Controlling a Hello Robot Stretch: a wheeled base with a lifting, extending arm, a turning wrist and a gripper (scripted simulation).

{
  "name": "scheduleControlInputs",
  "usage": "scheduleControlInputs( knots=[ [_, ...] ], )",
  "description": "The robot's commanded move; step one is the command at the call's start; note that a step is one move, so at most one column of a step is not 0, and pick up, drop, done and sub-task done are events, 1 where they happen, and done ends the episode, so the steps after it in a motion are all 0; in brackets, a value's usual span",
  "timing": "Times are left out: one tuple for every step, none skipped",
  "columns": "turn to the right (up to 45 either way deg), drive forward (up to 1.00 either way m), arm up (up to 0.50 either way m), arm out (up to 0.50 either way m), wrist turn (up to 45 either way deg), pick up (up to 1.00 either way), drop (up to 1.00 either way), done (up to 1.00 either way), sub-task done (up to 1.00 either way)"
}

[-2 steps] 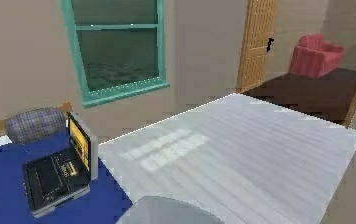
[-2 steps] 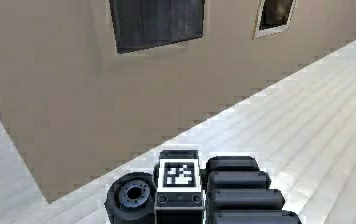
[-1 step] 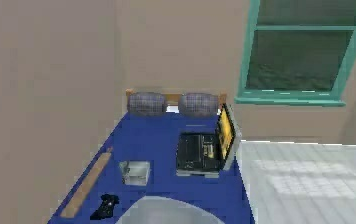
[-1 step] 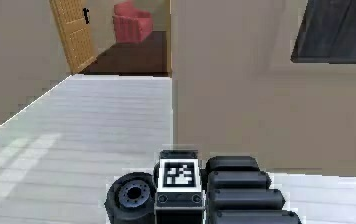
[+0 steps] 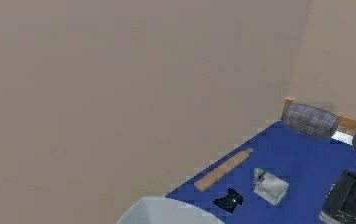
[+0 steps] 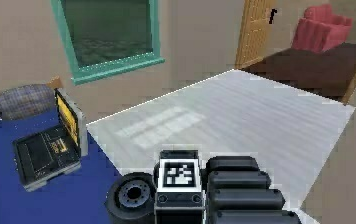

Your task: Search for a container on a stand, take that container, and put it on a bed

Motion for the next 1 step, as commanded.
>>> scheduleControlInputs(
  knots=[
    [-36.0, 0.0, 0.0, 0.0, 0.0, 0.0, 0.0, 0.0, 0.0]
  ],
)
